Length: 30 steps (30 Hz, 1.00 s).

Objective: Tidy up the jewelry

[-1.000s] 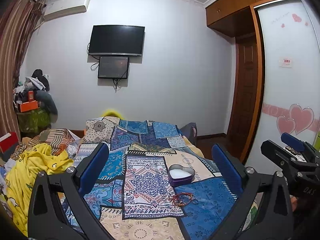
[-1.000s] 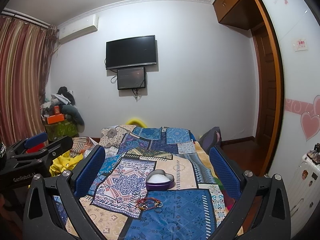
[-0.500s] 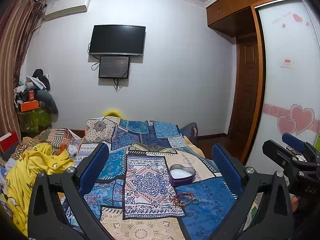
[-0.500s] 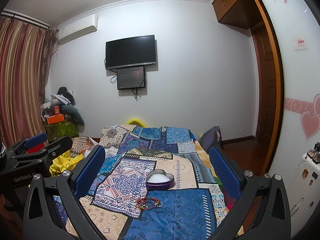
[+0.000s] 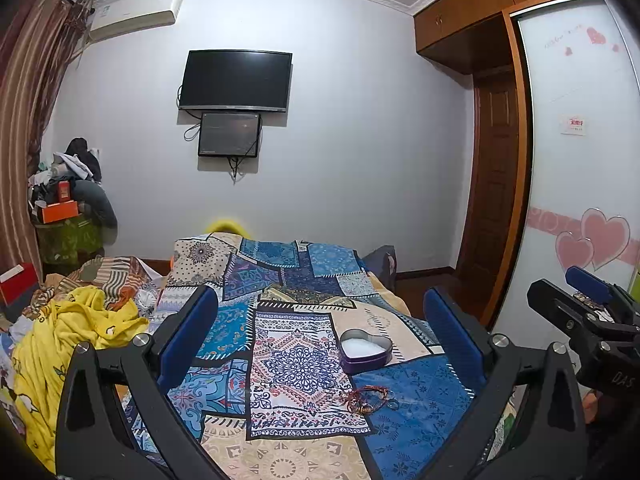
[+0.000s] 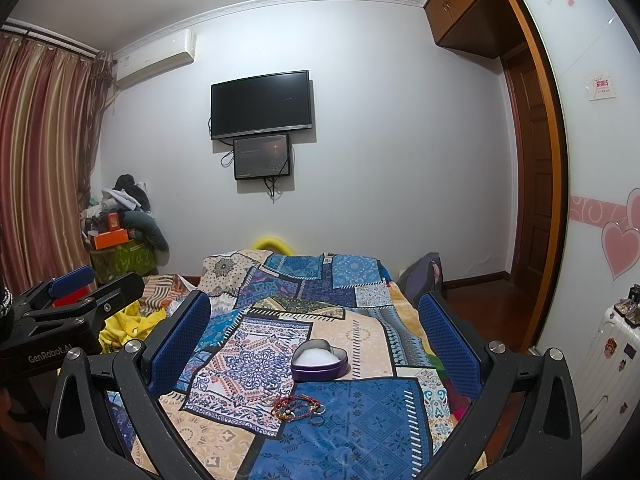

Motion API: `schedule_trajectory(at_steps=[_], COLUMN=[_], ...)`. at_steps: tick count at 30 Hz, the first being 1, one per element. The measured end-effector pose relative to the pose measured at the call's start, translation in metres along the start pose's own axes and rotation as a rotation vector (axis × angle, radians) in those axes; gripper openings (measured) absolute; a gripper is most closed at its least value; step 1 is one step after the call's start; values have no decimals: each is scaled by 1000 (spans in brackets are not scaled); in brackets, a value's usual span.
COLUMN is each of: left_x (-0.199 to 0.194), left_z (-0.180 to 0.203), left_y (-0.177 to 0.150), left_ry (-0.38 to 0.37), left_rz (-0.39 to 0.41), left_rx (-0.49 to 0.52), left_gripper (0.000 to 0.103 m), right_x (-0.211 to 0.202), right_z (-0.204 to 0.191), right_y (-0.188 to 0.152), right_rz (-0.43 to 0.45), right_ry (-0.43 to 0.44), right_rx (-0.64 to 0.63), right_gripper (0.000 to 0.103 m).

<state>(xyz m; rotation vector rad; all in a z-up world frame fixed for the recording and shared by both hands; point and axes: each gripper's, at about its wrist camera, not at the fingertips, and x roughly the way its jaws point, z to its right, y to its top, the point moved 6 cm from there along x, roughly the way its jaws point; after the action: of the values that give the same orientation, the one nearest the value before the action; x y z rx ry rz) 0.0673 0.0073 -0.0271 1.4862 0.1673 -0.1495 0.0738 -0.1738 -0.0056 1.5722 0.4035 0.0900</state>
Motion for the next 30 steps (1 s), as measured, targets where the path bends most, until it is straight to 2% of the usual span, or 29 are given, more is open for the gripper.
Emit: schedule_trajectory(at_steps=[19, 25, 30], left_x=[12, 39, 72], left_z=[-1, -8, -20], left_y=[-6, -23, -45], left_ry=[8, 35, 54], left_rz=[-20, -79, -168], left_rx=[2, -2, -3], left_gripper=[103, 103, 103], right_x=[9, 29, 57], right_z=[2, 7, 18], right_y=[-5, -21, -49], right_rz=[-25, -86, -175], right_ry=[-1, -14, -49], right_rx=[5, 0, -13], right_gripper=[103, 103, 103])
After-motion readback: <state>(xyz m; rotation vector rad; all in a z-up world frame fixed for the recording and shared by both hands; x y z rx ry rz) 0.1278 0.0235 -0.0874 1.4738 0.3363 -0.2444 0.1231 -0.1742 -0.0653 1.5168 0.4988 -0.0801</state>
